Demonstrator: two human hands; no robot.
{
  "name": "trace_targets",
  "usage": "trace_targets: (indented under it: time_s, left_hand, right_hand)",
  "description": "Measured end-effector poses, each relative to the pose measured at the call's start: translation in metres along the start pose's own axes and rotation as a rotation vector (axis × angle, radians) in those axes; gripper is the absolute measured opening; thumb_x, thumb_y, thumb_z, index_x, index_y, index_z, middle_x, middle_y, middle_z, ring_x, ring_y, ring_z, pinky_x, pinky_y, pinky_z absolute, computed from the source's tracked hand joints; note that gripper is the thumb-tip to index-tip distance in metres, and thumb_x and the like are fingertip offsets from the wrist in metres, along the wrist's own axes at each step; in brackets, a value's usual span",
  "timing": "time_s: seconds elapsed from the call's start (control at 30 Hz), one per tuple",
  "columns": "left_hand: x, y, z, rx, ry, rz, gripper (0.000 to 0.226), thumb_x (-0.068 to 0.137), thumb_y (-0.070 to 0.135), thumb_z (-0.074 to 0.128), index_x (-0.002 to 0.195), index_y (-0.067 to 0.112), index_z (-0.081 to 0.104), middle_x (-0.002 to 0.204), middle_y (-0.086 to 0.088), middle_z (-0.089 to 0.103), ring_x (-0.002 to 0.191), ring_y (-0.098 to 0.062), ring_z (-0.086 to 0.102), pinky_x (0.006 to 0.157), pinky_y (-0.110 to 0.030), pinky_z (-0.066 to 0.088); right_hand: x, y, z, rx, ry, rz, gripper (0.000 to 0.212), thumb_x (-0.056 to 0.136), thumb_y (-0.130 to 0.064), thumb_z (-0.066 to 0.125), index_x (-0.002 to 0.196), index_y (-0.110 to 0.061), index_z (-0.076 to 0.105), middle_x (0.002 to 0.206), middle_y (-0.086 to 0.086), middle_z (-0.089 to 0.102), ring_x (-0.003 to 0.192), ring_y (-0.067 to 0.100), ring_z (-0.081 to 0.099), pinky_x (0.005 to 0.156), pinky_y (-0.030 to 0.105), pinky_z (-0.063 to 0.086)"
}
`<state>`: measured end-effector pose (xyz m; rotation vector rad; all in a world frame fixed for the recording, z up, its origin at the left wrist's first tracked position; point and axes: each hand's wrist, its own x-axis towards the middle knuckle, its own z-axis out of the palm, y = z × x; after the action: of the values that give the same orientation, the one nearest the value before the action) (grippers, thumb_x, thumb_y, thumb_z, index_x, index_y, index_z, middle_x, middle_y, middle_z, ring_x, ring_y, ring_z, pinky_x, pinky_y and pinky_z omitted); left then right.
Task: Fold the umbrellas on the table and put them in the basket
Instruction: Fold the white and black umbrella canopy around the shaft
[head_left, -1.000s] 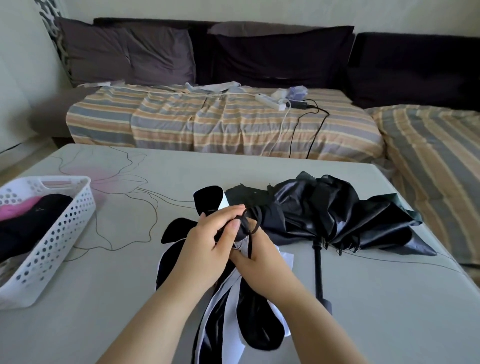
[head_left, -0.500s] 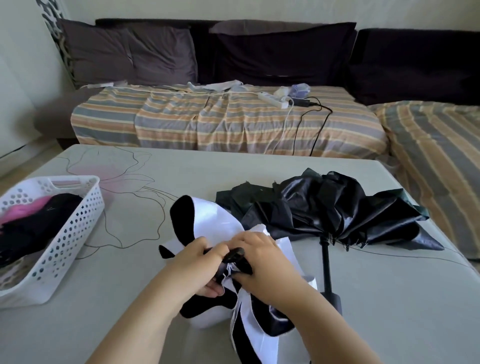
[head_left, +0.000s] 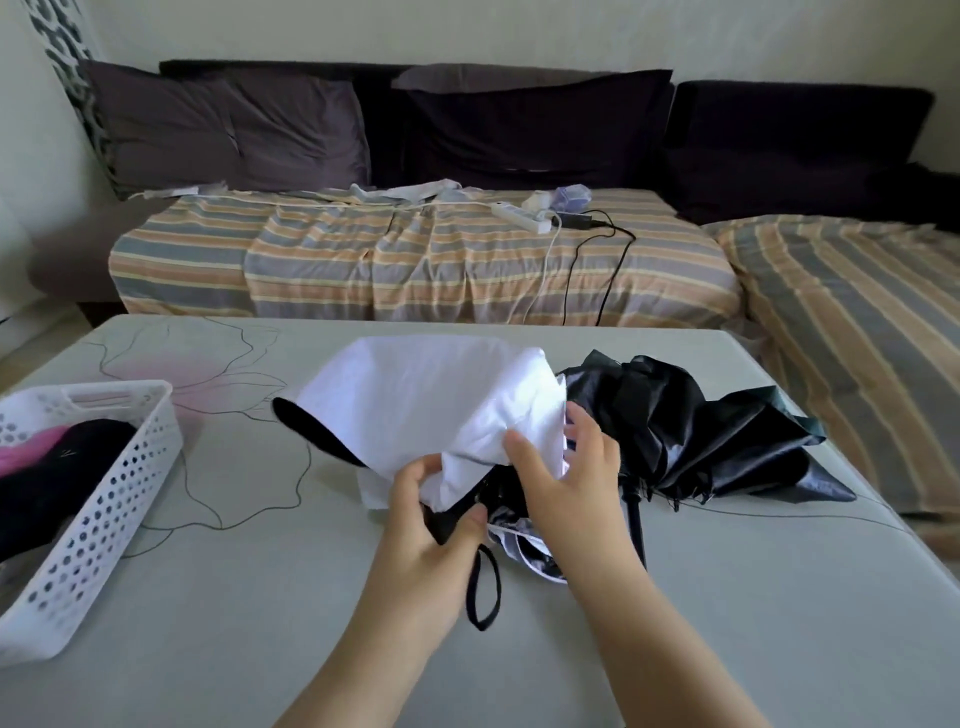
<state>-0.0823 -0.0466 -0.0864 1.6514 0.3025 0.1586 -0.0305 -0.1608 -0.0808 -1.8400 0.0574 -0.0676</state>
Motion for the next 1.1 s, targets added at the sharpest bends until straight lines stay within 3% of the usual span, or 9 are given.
trace_targets:
  time_s: [0.17, 0.33, 0.5, 0.63, 0.77, 0.87, 0.93, 1.0, 1.1]
  left_hand:
    - [-0.011, -0.005, 0.007, 0.069, -0.142, 0.105, 0.044, 0.090, 0.019, 0.061, 0.112, 0.049, 0.038, 0.100, 0.015, 0.051, 0.079, 0.016, 0.052, 0.068, 0.000, 0.037]
    - [-0.012, -0.008, 0.010, 0.215, -0.206, 0.172, 0.046, 0.090, 0.019, 0.060, 0.113, 0.047, 0.031, 0.091, 0.013, 0.049, 0.069, 0.006, 0.053, 0.068, -0.005, 0.040]
    - [-0.013, -0.020, 0.011, 0.664, -0.043, 0.293, 0.055, 0.091, 0.042, 0.054, 0.138, 0.030, 0.030, 0.103, 0.011, 0.068, 0.082, -0.005, 0.066, 0.064, -0.018, 0.047]
    - [-0.013, -0.018, 0.017, 0.887, -0.011, 0.424, 0.059, 0.084, 0.058, 0.029, 0.126, 0.019, 0.047, 0.100, 0.004, 0.064, 0.078, -0.014, 0.067, 0.058, -0.027, 0.049]
    - [-0.007, -0.029, 0.027, 0.519, -0.184, 0.083, 0.054, 0.095, 0.051, 0.024, 0.145, 0.032, 0.023, 0.107, 0.009, 0.066, 0.093, -0.011, 0.064, 0.076, -0.022, 0.046]
    - [0.000, -0.019, 0.020, 0.115, -0.297, -0.043, 0.041, 0.092, 0.050, 0.039, 0.133, 0.051, 0.034, 0.097, 0.015, 0.070, 0.080, -0.011, 0.071, 0.076, -0.014, 0.049]
    - [0.005, -0.017, 0.013, -0.048, -0.344, -0.094, 0.045, 0.083, 0.061, 0.049, 0.126, 0.063, 0.036, 0.114, 0.011, 0.067, 0.093, -0.019, 0.071, 0.089, -0.028, 0.052]
    - [0.006, -0.013, 0.010, -0.224, -0.380, -0.144, 0.051, 0.081, 0.058, 0.053, 0.129, 0.059, 0.039, 0.122, 0.003, 0.066, 0.092, -0.029, 0.070, 0.080, -0.038, 0.054]
    - [0.001, -0.004, 0.012, -0.459, -0.383, -0.203, 0.043, 0.083, 0.037, 0.050, 0.125, 0.038, 0.053, 0.096, 0.002, 0.073, 0.069, -0.016, 0.069, 0.057, -0.028, 0.054]
  right_hand:
    - [0.018, 0.009, -0.011, 0.269, -0.129, 0.317, 0.116, 0.040, -0.077, 0.077, 0.141, -0.045, 0.029, 0.139, -0.010, 0.049, 0.123, 0.021, 0.053, 0.099, 0.048, 0.047]
    - [0.026, 0.015, -0.021, 0.527, -0.102, 0.254, 0.051, 0.074, -0.023, 0.078, 0.120, -0.017, 0.058, 0.105, 0.009, 0.072, 0.092, 0.027, 0.071, 0.081, 0.046, 0.058]
    - [0.021, 0.021, -0.021, 0.296, 0.094, 0.152, 0.059, 0.068, -0.020, 0.076, 0.120, -0.030, 0.049, 0.109, 0.003, 0.063, 0.085, 0.018, 0.068, 0.075, 0.041, 0.059]
    - [0.019, 0.022, -0.025, 0.200, 0.140, 0.112, 0.063, 0.072, -0.021, 0.074, 0.125, -0.035, 0.043, 0.113, -0.002, 0.056, 0.084, 0.010, 0.064, 0.070, 0.030, 0.056]
    - [0.013, 0.018, -0.013, 0.326, 0.053, 0.139, 0.060, 0.073, -0.017, 0.076, 0.123, -0.031, 0.045, 0.107, -0.002, 0.063, 0.089, 0.015, 0.067, 0.078, 0.040, 0.059]
    - [0.015, 0.017, -0.014, 0.424, 0.010, 0.146, 0.061, 0.073, -0.018, 0.076, 0.124, -0.034, 0.047, 0.113, 0.002, 0.064, 0.093, 0.019, 0.069, 0.078, 0.043, 0.059]
    - [0.015, 0.017, -0.017, 0.500, -0.072, 0.152, 0.062, 0.073, -0.021, 0.076, 0.126, -0.036, 0.047, 0.115, 0.000, 0.066, 0.098, 0.020, 0.069, 0.082, 0.044, 0.058]
    - [0.015, 0.017, -0.019, 0.498, -0.176, 0.160, 0.064, 0.072, -0.030, 0.076, 0.129, -0.039, 0.047, 0.120, 0.000, 0.065, 0.103, 0.021, 0.068, 0.086, 0.043, 0.057]
    - [0.012, 0.012, -0.025, 0.392, -0.272, 0.161, 0.051, 0.086, -0.044, 0.064, 0.134, -0.042, 0.046, 0.115, -0.004, 0.066, 0.107, 0.018, 0.065, 0.094, 0.044, 0.052]
